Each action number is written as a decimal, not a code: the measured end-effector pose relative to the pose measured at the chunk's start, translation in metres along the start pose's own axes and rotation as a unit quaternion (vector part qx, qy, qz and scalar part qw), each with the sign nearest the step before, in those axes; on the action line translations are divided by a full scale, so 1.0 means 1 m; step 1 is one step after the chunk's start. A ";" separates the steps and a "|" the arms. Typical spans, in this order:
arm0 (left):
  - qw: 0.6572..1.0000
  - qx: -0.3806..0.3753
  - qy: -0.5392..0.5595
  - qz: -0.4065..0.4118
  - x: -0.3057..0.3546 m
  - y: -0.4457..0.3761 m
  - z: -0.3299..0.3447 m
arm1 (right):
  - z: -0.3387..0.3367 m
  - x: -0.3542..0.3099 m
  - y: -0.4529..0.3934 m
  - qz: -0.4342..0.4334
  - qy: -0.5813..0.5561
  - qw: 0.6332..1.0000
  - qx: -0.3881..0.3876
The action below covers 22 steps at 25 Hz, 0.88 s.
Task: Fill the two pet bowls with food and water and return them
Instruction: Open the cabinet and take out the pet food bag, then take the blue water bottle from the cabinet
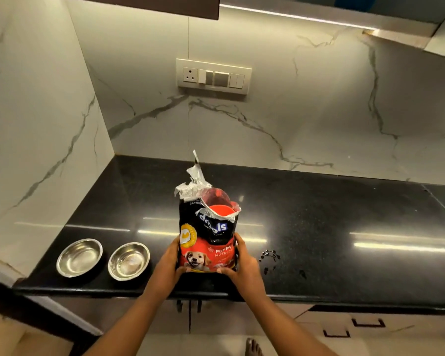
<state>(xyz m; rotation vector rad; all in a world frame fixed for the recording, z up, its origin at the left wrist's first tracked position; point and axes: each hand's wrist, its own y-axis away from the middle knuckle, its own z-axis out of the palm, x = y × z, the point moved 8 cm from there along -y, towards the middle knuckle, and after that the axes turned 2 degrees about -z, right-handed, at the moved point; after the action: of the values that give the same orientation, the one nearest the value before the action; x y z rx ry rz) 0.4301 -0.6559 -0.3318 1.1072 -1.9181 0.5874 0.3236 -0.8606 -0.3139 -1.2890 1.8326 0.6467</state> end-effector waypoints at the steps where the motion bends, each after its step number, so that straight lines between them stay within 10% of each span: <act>1: 1.000 0.003 -0.008 0.000 0.006 -0.003 -0.001 | 0.000 -0.003 -0.003 0.002 -0.007 1.000 0.000; 10: 0.999 -0.018 0.027 -0.023 0.015 -0.024 -0.013 | -0.007 -0.003 -0.021 0.032 0.027 0.999 -0.001; 18: 0.971 0.221 0.093 0.008 0.080 -0.034 -0.100 | -0.074 -0.023 -0.047 0.072 -0.002 0.994 0.078; 22: 0.929 0.307 0.132 0.155 0.188 -0.038 -0.152 | -0.133 -0.095 -0.068 -0.013 -0.028 0.987 0.156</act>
<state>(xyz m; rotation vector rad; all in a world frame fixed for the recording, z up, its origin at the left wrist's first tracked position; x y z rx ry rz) 0.4759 -0.6552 -0.0916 1.0196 -1.7165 1.5132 0.3630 -0.9360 -0.1584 -1.0741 1.7839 0.3594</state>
